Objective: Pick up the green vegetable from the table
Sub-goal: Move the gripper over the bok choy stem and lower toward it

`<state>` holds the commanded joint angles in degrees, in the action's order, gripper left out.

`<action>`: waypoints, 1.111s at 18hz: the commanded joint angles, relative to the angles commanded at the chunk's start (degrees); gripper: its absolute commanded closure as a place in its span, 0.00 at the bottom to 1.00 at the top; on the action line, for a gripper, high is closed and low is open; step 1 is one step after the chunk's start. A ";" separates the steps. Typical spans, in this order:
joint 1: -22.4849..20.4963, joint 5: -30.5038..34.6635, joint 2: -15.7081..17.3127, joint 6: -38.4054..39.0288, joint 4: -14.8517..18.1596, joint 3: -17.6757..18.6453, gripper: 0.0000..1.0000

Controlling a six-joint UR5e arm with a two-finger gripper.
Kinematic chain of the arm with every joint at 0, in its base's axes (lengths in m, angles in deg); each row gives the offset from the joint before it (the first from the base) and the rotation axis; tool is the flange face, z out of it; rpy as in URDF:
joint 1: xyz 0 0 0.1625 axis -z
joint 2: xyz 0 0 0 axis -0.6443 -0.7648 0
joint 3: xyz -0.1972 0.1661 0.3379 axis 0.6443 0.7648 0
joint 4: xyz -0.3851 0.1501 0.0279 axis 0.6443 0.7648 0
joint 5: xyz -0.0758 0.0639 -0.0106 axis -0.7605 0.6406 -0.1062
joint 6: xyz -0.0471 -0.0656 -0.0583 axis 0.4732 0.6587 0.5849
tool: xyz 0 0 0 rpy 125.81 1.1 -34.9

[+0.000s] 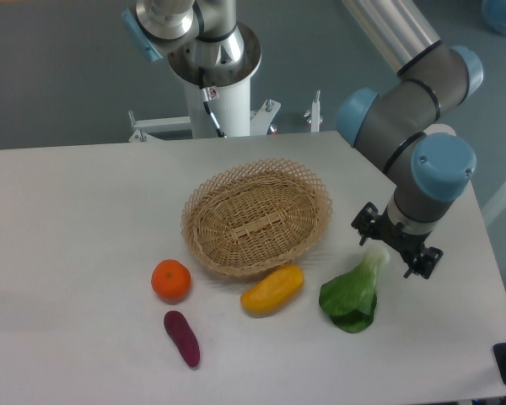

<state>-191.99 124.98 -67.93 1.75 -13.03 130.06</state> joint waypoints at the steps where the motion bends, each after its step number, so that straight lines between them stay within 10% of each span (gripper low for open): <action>1: 0.00 0.09 -0.09 0.17 0.00 0.00 0.00; 11: 0.62 -0.17 -0.97 1.76 -0.61 1.84 0.00; 20: 0.88 0.35 -1.67 1.93 -9.74 7.11 0.00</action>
<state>-191.11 125.33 -69.60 3.68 -22.77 137.17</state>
